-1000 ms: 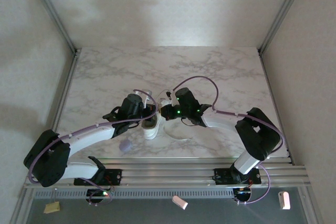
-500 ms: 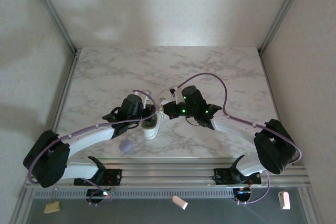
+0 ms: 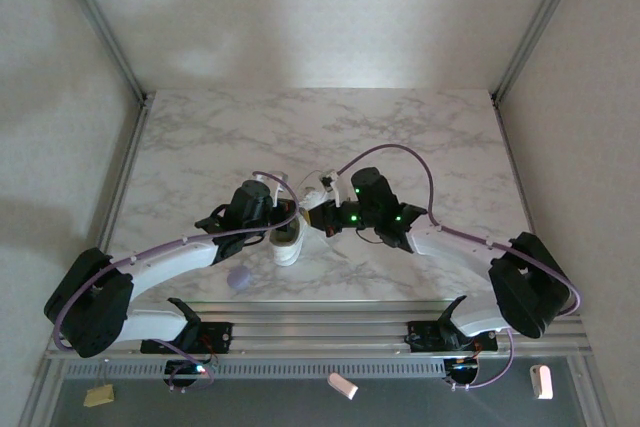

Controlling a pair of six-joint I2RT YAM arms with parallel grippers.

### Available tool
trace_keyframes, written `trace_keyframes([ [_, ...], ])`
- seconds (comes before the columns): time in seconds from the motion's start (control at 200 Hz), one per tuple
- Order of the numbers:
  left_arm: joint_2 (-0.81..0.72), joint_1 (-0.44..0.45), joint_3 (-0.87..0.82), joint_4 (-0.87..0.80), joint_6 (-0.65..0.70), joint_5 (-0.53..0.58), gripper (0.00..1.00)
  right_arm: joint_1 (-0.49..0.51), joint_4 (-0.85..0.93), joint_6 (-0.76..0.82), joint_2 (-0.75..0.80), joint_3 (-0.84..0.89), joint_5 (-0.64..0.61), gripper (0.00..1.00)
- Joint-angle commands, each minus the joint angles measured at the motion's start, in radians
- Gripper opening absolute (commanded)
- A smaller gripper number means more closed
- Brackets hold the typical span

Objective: Tie the shoes

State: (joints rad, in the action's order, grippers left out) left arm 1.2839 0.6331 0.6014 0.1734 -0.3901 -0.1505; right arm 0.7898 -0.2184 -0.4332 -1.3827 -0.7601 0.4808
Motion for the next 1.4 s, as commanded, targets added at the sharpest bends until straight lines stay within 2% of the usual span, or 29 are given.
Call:
trace_keyframes([
  [0.0,-0.011,-0.009,-0.031,-0.035,-0.015,0.034,0.00,-0.001,-0.060,-0.047,0.057,0.023,-0.090,0.00],
  [0.225,-0.107,-0.010,-0.065,-0.007,-0.025,0.054,0.00,-0.011,0.120,-0.074,0.058,-0.003,-0.341,0.00],
  [0.476,-0.202,-0.022,-0.094,0.018,-0.026,0.079,0.00,-0.011,0.312,-0.100,-0.034,-0.079,-0.500,0.00],
  [0.796,-0.216,-0.066,-0.109,-0.013,-0.077,0.161,0.00,-0.010,0.436,-0.086,-0.126,-0.132,-0.529,0.00],
  [1.392,-0.185,-0.133,-0.114,-0.054,-0.122,0.192,0.00,-0.008,0.623,-0.088,-0.212,-0.182,-0.676,0.00],
])
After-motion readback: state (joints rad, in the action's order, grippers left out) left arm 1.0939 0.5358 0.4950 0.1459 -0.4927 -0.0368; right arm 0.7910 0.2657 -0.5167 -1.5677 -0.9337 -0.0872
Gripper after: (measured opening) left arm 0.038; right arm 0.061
